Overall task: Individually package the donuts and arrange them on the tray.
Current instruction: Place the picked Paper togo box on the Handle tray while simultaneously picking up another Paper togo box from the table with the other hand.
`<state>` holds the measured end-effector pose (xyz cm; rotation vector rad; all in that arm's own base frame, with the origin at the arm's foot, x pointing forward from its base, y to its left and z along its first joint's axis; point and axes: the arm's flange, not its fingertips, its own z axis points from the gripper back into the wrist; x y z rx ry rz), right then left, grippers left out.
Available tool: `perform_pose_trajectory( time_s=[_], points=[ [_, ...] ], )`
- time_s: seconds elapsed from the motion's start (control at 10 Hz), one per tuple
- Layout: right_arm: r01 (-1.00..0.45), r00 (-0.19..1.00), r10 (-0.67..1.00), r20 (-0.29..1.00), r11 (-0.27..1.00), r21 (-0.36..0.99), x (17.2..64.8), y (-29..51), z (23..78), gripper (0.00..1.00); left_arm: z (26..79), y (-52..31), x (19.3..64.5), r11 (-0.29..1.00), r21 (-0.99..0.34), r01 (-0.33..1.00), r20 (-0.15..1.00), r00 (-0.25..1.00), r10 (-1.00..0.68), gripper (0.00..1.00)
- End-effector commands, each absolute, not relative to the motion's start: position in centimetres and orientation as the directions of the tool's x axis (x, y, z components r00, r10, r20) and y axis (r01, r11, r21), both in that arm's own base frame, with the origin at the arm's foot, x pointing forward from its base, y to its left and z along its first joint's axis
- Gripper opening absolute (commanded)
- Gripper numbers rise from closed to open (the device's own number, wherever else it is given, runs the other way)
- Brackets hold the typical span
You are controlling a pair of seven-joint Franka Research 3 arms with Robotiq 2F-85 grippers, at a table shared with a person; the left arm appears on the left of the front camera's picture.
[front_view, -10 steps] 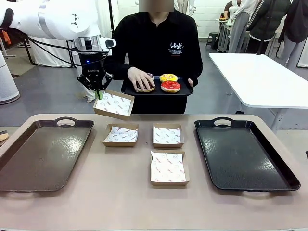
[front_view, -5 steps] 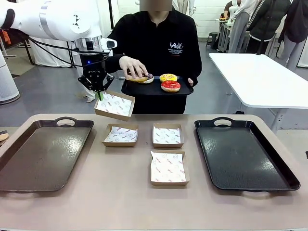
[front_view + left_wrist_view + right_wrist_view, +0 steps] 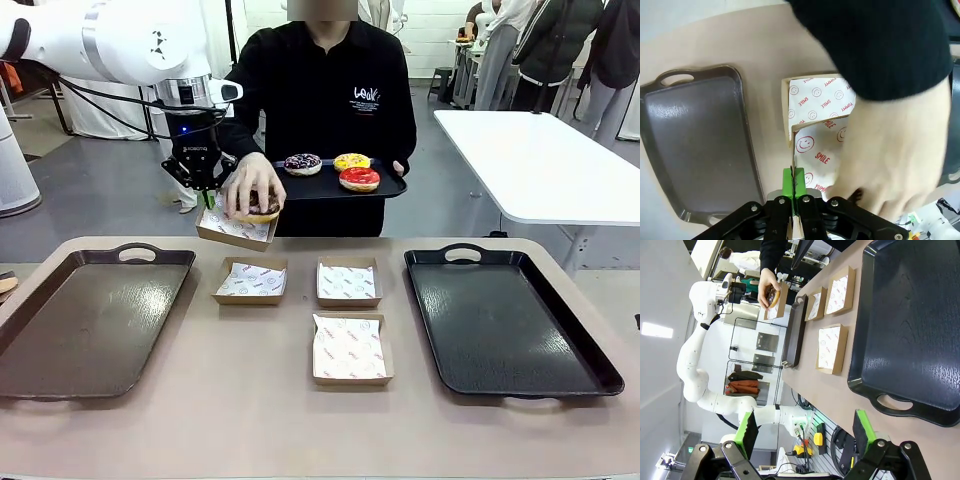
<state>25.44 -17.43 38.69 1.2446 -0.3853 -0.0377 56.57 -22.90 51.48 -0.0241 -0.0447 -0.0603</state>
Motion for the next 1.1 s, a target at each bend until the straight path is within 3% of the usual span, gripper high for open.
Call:
perform_pose_trajectory(
  time_s=[0.0, 1.0],
  points=[
    [-0.185, 0.933, -0.24, 0.269, 0.322, 0.928, 25.4, -17.46, 38.77, 1.0, 51.47, -22.98, 56.42, 0.999, -0.026, 0.042, 0.043, 0.998, -0.041, 0.0],
    [-0.185, 0.933, -0.24, 0.269, 0.322, 0.928, 25.4, -17.46, 38.77, 1.0, 51.47, -22.98, 56.42, 0.999, -0.026, 0.042, 0.043, 0.998, -0.041, 0.0]
  ],
)
